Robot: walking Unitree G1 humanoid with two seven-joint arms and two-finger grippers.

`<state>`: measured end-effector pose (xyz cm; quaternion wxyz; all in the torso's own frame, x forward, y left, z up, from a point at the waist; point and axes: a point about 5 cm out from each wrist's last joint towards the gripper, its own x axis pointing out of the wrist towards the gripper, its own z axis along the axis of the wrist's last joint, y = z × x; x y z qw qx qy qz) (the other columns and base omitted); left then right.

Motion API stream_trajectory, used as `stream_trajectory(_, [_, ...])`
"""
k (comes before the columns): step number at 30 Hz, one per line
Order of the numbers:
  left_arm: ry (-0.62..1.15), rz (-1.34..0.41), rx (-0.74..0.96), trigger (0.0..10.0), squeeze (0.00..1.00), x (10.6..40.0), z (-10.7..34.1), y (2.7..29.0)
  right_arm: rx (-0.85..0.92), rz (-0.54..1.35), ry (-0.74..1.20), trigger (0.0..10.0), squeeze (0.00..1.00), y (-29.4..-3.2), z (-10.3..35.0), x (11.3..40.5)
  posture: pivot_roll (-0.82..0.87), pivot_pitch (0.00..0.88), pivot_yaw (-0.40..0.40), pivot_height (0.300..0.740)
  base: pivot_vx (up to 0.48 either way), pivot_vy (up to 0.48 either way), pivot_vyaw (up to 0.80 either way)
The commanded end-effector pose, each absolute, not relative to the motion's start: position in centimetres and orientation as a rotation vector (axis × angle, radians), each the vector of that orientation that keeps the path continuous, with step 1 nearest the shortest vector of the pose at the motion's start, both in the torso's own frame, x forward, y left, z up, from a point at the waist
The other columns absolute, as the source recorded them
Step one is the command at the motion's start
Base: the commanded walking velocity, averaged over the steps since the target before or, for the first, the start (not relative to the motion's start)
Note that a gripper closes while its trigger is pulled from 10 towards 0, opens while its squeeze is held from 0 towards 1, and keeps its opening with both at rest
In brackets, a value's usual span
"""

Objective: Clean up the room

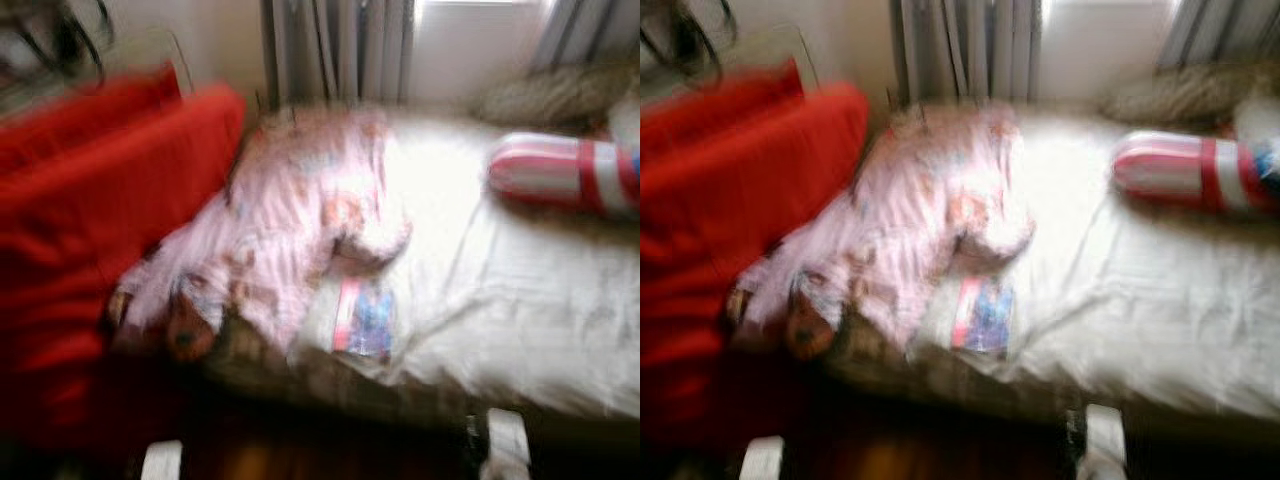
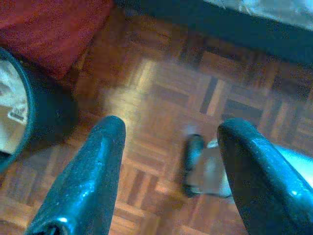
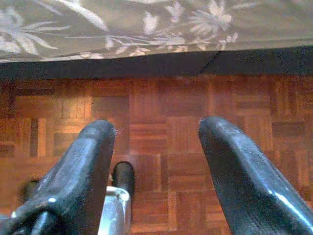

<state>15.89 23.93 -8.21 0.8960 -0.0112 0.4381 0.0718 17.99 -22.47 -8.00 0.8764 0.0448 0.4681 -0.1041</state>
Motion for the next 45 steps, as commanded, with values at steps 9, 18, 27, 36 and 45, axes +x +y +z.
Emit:
stream_trajectory(9, [0.917, 0.169, -0.009, 10.0, 0.00, 15.53, -8.17, 24.66, 0.106, -0.198, 0.954, 10.0, 0.00, -21.76, -7.73, 18.85, 0.06, 0.000, -0.025, 0.736, 0.000, 0.000, 0.00])
stream_trajectory(18, [0.923, 0.160, -0.016, 10.0, 0.00, 15.52, -8.20, 24.60, 0.112, -0.190, 0.949, 10.0, 0.00, -21.71, -7.69, 18.93, 0.06, 0.000, -0.026, 0.736, 0.000, 0.000, 0.00])
stream_trajectory(27, [0.924, 0.152, -0.028, 10.0, 0.00, 15.57, -8.20, 24.55, 0.086, -0.134, 0.950, 10.0, 0.00, -21.58, -7.60, 19.12, 0.06, 0.000, -0.027, 0.736, 0.000, 0.000, 0.47])
stream_trajectory(36, [0.922, 0.148, -0.032, 10.0, 0.00, 15.66, -8.16, 24.54, 0.121, -0.169, 0.941, 10.0, 0.00, -21.57, -7.61, 19.11, 0.06, 0.000, -0.025, 0.736, 0.246, 0.000, 0.09])
stream_trajectory(45, [0.920, 0.145, -0.036, 10.0, 0.00, 15.77, -8.12, 24.52, 0.090, -0.139, 0.938, 10.0, 0.00, -21.56, -7.49, 19.34, 0.05, 0.000, -0.024, 0.736, 0.262, 0.000, 0.22])
